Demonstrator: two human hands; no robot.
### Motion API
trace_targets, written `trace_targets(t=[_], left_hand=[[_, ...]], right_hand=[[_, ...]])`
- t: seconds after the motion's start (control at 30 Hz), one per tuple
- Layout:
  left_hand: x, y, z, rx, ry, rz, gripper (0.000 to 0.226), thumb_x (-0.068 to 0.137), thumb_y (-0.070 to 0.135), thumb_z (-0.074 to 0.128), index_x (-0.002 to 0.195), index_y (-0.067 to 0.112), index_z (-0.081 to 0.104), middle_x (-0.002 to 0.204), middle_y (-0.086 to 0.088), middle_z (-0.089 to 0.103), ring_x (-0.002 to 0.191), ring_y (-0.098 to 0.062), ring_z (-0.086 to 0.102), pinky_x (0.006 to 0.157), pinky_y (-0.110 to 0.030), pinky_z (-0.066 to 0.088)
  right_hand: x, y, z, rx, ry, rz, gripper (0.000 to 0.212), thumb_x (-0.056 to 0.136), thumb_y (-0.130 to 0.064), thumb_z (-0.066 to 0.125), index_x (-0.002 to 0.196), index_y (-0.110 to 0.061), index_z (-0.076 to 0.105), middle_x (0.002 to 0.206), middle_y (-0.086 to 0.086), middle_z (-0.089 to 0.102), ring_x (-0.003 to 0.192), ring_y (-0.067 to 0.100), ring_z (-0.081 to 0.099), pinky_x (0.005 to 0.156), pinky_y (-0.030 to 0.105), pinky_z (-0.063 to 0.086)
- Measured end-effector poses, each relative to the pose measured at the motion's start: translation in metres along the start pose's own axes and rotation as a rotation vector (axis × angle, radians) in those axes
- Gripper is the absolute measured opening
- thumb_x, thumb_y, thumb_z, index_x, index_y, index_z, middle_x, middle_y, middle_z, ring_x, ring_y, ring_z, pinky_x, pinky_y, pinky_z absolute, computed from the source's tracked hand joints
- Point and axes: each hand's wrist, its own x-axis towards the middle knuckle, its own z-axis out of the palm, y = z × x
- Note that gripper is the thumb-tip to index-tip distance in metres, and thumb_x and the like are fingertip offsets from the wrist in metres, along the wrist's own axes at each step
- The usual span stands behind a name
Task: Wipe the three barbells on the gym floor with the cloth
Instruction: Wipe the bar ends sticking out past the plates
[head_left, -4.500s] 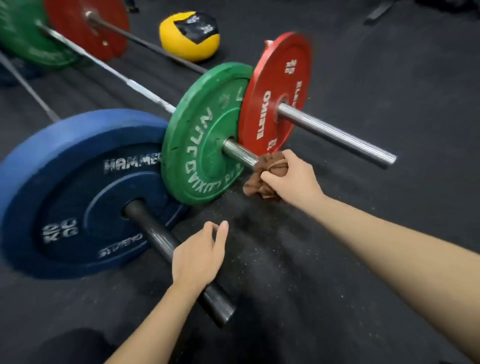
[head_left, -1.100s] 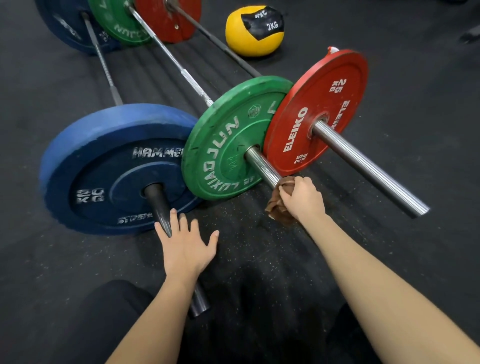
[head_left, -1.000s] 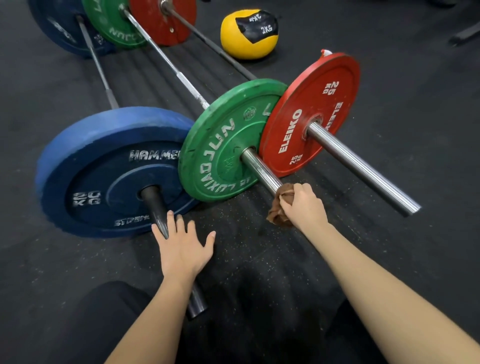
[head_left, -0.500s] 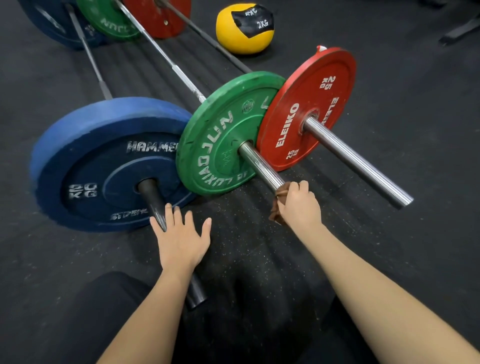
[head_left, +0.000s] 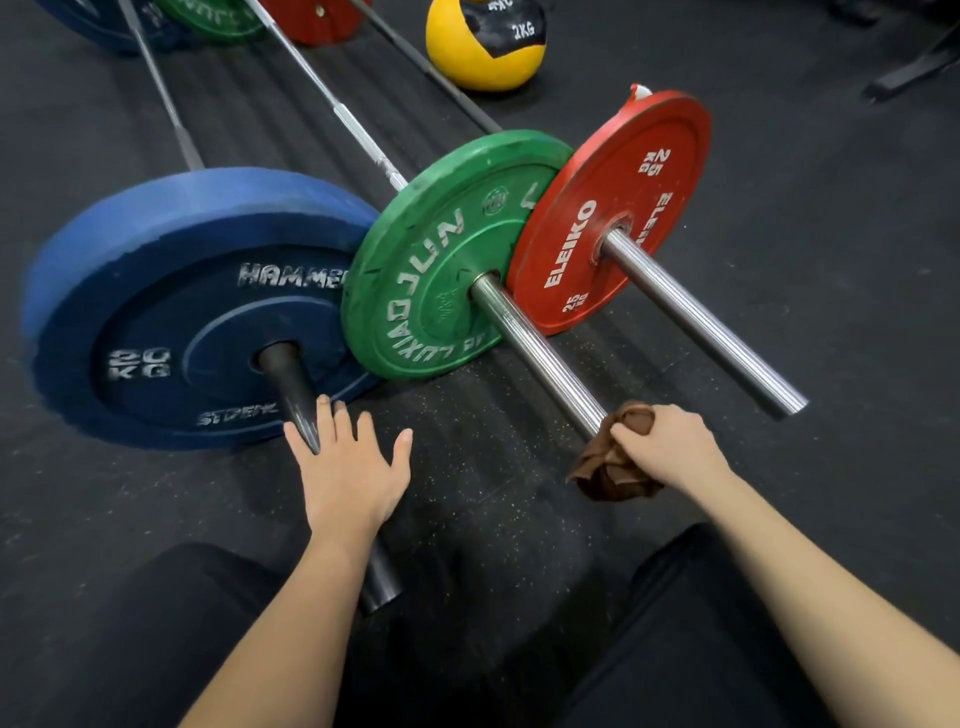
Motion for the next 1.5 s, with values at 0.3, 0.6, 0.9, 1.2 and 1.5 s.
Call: trace_targets(t=[0.3,0.6,0.9,1.2,1.5], left_hand=[[0.002,0.001,0.002,-0.015,0.031,-0.003,0.086,0.098,0.071,0.01,0.15,0.016,0.05,0.163,-0.011,0.036,0.158,-0.026,0.003,0.123,-0.062,-0.001],[0.003,0.001,0.006,-0.03,0.053,0.0,0.087,0.098,0.073,0.009,0.15,0.016,0.049,0.164,-0.009,0.035,0.159,-0.025,0.001,0.124,-0.062,0.0],[0.005,0.001,0.002,-0.044,0.04,-0.001,0.084,0.098,0.073,0.01,0.149,0.019,0.049,0.163,-0.006,0.037,0.159,-0.024,-0.001,0.124,-0.06,-0.003],[0.003,0.001,0.0,-0.062,0.033,0.0,0.084,0.098,0.073,0.01,0.146,0.019,0.053,0.16,-0.006,0.041,0.159,-0.023,0.001,0.124,-0.061,-0.001],[0.004,0.0,-0.003,-0.068,0.005,0.01,0.084,0.098,0.073,0.008,0.146,0.019,0.051,0.161,-0.005,0.04,0.159,-0.024,-0.003,0.123,-0.061,-0.005]], right_hand=[[0.009,-0.136,0.069,1.542,-0.307,0.167,0.017,0.1,-0.022,0.059,0.11,-0.013,0.069,0.103,0.007,0.078,0.094,0.023,0.074,0.088,0.04,0.059],[0.08,-0.181,0.152,2.387,-0.259,0.282,0.04,0.108,-0.021,0.032,0.112,-0.003,0.068,0.113,0.016,0.07,0.102,0.029,0.067,0.096,0.04,0.051],[0.121,-0.208,0.16,2.529,-0.364,0.395,0.037,0.102,-0.023,0.045,0.127,-0.008,0.067,0.127,0.013,0.068,0.118,0.031,0.062,0.104,0.04,0.048],[0.085,-0.193,0.158,2.8,-0.282,0.233,0.038,0.108,-0.022,0.034,0.114,-0.006,0.068,0.11,0.015,0.073,0.107,0.029,0.067,0.091,0.041,0.052],[0.108,-0.189,0.161,2.799,-0.051,0.337,0.04,0.107,-0.023,0.036,0.122,0.0,0.066,0.118,0.021,0.071,0.111,0.037,0.067,0.092,0.049,0.055]])
